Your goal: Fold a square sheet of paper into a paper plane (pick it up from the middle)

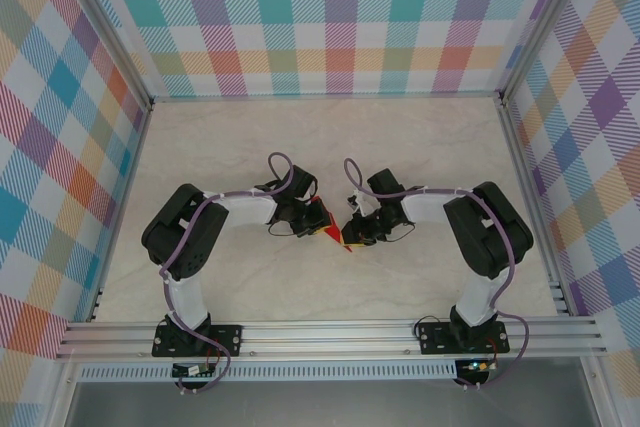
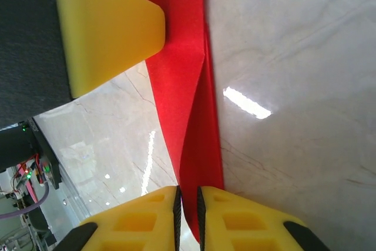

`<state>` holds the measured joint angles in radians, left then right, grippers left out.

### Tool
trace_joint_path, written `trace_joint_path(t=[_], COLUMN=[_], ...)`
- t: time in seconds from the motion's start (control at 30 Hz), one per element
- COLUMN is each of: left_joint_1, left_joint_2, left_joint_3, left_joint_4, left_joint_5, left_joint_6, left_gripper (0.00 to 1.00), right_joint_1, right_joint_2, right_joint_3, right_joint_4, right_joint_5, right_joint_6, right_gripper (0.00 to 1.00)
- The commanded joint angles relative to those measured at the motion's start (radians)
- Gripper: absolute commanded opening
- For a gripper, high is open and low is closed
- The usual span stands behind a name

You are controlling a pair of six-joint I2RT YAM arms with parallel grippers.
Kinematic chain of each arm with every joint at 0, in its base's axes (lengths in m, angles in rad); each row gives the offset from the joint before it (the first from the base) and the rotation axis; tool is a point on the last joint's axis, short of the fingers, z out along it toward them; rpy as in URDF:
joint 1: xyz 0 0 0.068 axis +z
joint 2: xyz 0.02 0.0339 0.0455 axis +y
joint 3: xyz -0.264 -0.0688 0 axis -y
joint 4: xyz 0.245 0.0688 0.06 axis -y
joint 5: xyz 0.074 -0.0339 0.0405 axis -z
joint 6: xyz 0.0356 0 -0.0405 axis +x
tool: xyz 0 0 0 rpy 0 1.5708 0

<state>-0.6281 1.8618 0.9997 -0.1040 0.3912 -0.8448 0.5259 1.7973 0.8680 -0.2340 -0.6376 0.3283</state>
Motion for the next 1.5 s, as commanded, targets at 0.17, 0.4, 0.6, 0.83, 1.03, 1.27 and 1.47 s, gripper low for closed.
trace_joint_path(t=[0.17,0.4,0.6,0.83,1.03,1.27,1.47], left_joint_1=[-0.004,-0.004,-0.004,-0.004,-0.004,-0.004,-0.002], left_joint_2=[0.057,0.064,0.071,0.077,0.078,0.079,0.085], left_joint_3=[-0.011,-0.009,-0.007,-0.002,0.002,0.002,0.005], left_joint_4=[-0.115,-0.128,-0.131,-0.132,-0.14,-0.143,-0.147], left_joint_5=[-0.105,-0.115,-0.114,-0.109,-0.111,-0.112,-0.113], left_joint_6=[0.0,0.001,0.002,0.0,0.002,0.001,0.004], left_gripper=[0.12,0.12,0.12,0.12,0.12,0.12,0.12], right_joint_1=[0.003,0.0,0.0,0.047,0.151,0.181,0.181], right_joint_2=[0.028,0.022,-0.045,-0.164,-0.123,-0.008,0.008], right_joint_3=[0.019,0.017,0.009,0.03,0.092,0.175,0.177], right_joint_4=[-0.043,-0.06,-0.059,-0.13,-0.137,-0.173,-0.214], right_joint_5=[0.081,0.116,0.084,0.255,0.267,0.305,0.359], right_joint_6=[0.0,0.015,0.032,0.058,0.096,0.113,0.113], right_gripper=[0.08,0.07,0.15,0.26,0.24,0.18,0.15])
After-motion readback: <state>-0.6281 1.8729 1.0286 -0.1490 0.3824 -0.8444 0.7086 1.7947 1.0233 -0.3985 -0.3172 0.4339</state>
